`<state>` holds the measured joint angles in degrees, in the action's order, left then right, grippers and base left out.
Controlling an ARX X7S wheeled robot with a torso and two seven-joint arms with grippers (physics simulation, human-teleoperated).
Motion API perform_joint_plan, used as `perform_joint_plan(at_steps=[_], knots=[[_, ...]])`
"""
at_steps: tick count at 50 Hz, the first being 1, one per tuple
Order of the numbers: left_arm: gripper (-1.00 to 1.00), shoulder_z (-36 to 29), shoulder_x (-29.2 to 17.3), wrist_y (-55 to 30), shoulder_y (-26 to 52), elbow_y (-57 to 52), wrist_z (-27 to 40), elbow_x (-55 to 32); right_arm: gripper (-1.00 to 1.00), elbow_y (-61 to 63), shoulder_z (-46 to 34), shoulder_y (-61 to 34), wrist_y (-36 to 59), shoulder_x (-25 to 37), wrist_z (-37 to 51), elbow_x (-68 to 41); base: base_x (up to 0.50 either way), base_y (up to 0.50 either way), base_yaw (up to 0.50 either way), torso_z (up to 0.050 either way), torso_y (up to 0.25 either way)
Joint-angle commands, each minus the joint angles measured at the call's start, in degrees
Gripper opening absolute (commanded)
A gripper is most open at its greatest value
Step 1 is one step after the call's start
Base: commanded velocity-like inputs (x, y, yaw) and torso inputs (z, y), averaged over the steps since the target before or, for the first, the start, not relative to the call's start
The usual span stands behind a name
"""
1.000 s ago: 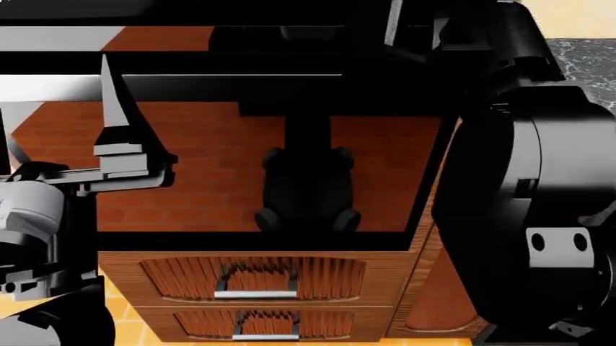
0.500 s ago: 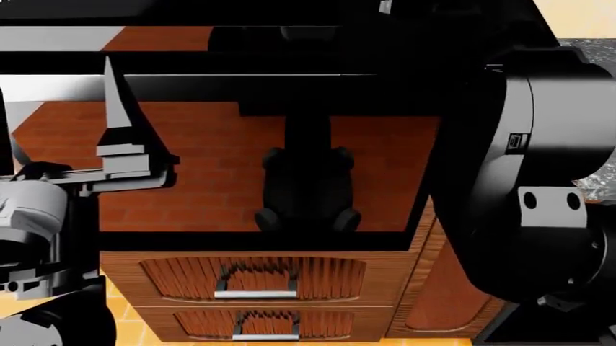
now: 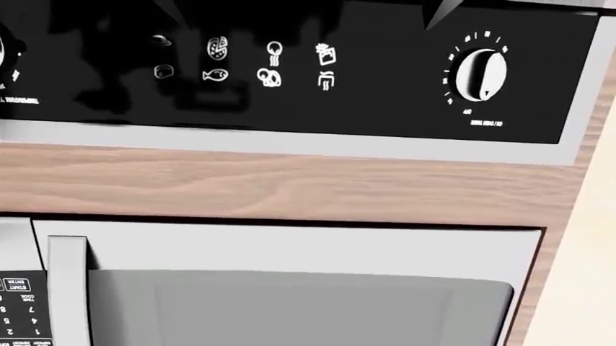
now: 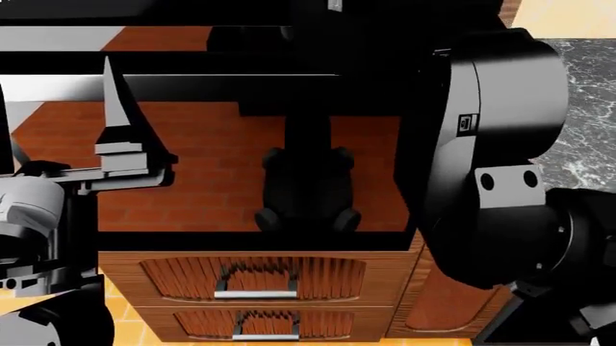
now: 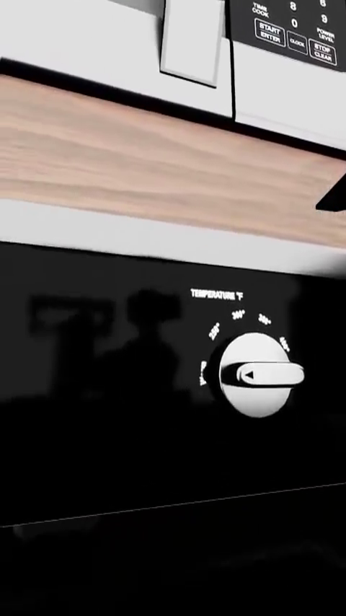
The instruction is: Preheat the oven by turning the temperature knob.
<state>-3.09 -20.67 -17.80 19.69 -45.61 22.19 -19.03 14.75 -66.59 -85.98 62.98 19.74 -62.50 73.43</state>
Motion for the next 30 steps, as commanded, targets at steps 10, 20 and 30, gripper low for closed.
perform_joint_plan(at_steps=[10, 20, 30], knots=[[1.00, 0.14, -0.38, 0.13, 0.09, 0.18, 0.35, -0.60, 1.00, -6.35, 1.73, 0.72, -1.23, -1.21, 3.46, -3.96, 0.00, 0.00, 0.00, 0.000, 0.000], [1.00, 0.15, -0.52, 0.26, 0.18, 0.45, 0.46, -0.88, 1.00, -8.34, 2.21, 0.45, -1.67, -1.51, 4.14, -4.79, 0.00, 0.00, 0.00, 0.000, 0.000], [1.00, 0.04, -0.68, 0.46, 0.18, 0.66, 0.51, -1.07, 1.00, -10.71, 3.10, -0.44, -2.28, -1.90, 4.89, -5.98, 0.00, 0.00, 0.00, 0.000, 0.000]])
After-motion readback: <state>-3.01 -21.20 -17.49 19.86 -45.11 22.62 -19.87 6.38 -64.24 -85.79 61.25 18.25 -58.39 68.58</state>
